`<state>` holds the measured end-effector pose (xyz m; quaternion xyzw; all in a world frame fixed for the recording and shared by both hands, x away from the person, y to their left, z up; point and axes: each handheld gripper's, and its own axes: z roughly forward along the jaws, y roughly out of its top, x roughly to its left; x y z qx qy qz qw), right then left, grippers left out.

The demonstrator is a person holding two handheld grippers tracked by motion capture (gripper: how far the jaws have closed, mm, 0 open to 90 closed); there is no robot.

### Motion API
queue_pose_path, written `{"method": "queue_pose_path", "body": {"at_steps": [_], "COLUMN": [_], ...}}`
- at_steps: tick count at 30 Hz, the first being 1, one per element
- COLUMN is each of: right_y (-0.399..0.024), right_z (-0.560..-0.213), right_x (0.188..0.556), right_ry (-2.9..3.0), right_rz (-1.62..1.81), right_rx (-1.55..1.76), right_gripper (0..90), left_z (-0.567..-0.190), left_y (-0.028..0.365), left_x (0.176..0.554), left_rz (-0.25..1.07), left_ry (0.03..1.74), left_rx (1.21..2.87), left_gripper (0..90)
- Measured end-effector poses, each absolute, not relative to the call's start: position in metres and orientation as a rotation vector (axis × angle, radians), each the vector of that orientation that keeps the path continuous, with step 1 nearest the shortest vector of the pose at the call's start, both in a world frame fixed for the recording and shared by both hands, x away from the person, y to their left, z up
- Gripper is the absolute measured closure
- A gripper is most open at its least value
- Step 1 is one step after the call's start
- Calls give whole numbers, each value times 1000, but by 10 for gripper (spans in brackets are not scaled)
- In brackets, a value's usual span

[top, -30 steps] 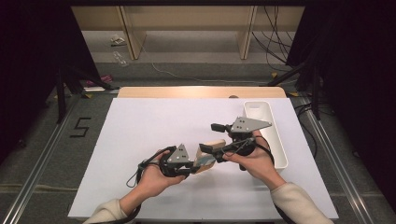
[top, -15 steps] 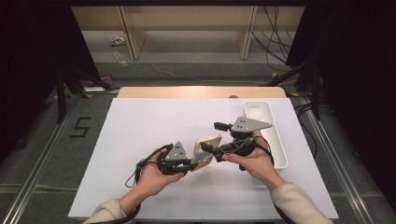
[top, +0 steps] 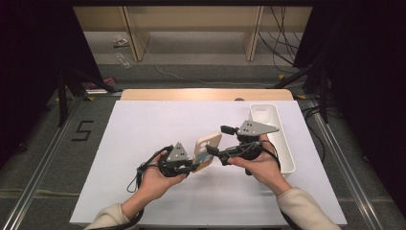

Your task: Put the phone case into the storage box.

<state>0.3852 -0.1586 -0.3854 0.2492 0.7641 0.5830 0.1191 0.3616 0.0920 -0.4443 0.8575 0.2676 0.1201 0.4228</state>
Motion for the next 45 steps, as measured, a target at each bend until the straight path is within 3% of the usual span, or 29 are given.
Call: {"method": "queue_pose_path", "body": {"at_steps": [25,45], "right_y": [-155,-153], "right_z": [-394,-395], "right_x": [386,385], "right_ry": [2211,2191], "right_rz": [1686,1684], "right_rx": [778,796], "right_gripper": [18,4], "left_z": [-441,-437], "left_y": [95,94], "left_x": [363,362], "left_rz": [317,325], "left_ry": [804,830], "left_rx": [2087,2070], "left_gripper": [796,796]}}
